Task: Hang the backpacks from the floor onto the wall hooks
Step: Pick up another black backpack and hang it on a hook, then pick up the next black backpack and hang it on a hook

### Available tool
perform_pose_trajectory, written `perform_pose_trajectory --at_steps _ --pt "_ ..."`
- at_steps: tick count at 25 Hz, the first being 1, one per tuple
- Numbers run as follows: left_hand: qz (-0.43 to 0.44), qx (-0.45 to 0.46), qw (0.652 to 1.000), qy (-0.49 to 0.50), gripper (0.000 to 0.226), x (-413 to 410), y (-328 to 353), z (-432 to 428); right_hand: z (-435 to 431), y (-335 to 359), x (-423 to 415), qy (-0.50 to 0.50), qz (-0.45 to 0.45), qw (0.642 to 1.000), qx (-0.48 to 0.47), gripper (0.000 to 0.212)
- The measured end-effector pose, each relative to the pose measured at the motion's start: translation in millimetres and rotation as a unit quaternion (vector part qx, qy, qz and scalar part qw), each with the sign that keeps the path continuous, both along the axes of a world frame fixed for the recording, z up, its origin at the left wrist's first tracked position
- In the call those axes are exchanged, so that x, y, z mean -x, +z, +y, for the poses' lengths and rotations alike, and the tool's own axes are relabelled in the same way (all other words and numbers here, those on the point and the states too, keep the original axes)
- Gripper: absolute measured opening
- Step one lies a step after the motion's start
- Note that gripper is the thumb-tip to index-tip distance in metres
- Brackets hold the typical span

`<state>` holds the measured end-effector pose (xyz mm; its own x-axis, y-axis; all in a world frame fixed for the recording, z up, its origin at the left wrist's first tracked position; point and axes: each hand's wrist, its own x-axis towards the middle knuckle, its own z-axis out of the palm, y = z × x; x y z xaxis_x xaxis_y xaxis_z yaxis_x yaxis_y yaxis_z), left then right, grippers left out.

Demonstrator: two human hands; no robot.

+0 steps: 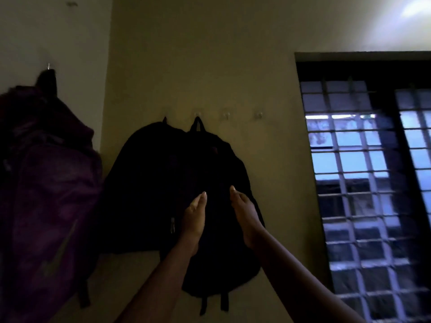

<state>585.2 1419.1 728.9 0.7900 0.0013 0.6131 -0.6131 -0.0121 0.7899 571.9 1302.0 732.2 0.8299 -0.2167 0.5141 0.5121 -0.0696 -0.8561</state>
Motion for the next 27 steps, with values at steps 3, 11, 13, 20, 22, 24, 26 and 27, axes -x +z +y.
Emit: perform_pose_trajectory --at_steps 3,11,13,20,22,24,26,27 --pt "0.061 0.005 0.997 -0.048 0.051 56.5 -58.0 4.9 1.4 -56.7 80.4 -0.025 0.046 0.998 -0.025 0.059" --pt "0.208 0.022 0.969 -0.135 0.054 222.4 -191.1 -9.5 -3.2 -178.1 248.5 -0.096 0.135 0.984 -0.061 0.053" --pt "0.237 0.019 0.961 -0.144 0.053 278.6 -224.4 -7.5 -4.1 -217.7 301.5 -0.117 0.177 0.974 -0.079 0.053" --pt "0.342 0.0 0.926 -0.159 0.05 464.2 -329.3 5.2 9.0 -315.4 516.0 -0.178 0.276 0.935 -0.131 0.052" --pt "0.365 -0.027 0.913 -0.18 0.052 513.4 -352.8 8.0 18.8 -339.2 573.1 -0.187 0.299 0.924 -0.151 0.053" --pt "0.388 -0.063 0.892 -0.223 0.053 562.7 -367.7 9.5 25.5 -360.1 624.2 -0.222 0.308 0.905 -0.19 0.055" --pt "0.393 -0.075 0.882 -0.247 0.052 595.2 -382.3 11.4 28.9 -374.6 657.7 -0.24 0.325 0.891 -0.207 0.058" --pt "0.398 -0.086 0.875 -0.262 0.051 613.2 -388.2 12.5 32.6 -379.6 678.9 -0.255 0.335 0.879 -0.222 0.06"
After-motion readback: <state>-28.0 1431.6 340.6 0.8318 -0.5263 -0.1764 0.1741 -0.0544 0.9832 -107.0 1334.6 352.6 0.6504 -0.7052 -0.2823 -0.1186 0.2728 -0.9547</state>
